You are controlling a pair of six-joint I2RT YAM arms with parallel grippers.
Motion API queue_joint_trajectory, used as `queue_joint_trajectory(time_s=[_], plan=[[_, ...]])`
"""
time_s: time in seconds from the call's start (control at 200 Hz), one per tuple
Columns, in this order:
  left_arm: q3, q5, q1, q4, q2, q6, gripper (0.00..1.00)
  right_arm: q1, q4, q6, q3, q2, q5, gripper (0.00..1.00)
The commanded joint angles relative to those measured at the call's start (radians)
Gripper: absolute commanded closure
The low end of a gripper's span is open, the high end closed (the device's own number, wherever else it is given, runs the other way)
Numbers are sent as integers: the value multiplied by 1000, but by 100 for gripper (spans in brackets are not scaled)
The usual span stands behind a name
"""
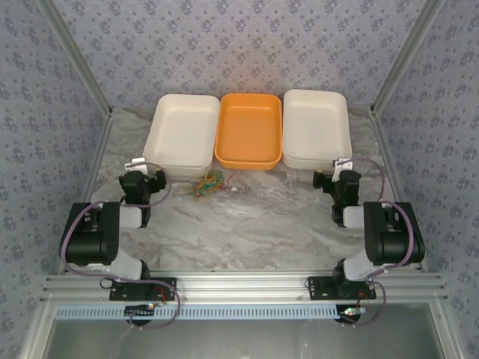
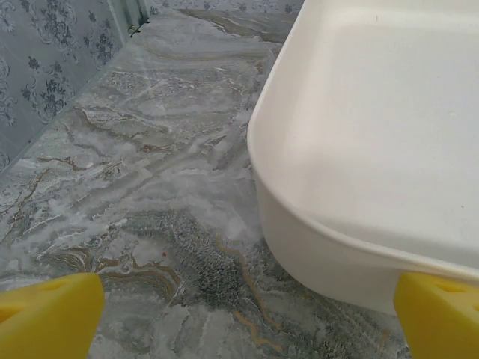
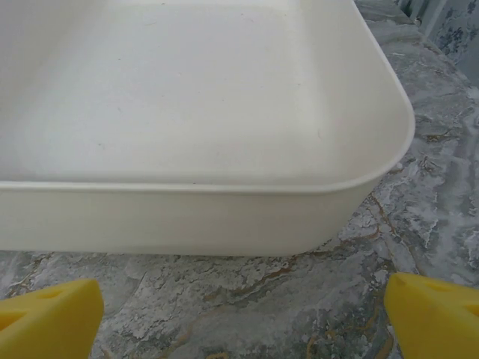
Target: Untangle the cables
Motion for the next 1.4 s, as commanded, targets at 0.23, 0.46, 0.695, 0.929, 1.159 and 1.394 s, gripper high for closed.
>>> queue_joint_trajectory(time_s=[0.23, 0.46, 0.695, 0.929, 1.159, 1.394], plan=[[20, 19, 6, 7, 5, 13, 1, -6, -9, -17, 23, 3, -21, 1], [20, 20, 6, 7, 5, 13, 1, -7, -9, -17, 23, 3, -21, 1], [14, 15, 6, 21, 0, 14, 1, -5, 1, -18, 17, 0, -16, 1], [49, -91, -155, -362, -571, 45, 1, 69, -487, 35, 160, -425, 163, 1], [591, -9, -346, -1158, -860, -111, 1, 257, -1076, 438, 565, -783, 126, 1], [571, 134, -329, -1591, -822, -548, 1, 542, -1312, 712, 514, -770, 28, 13]])
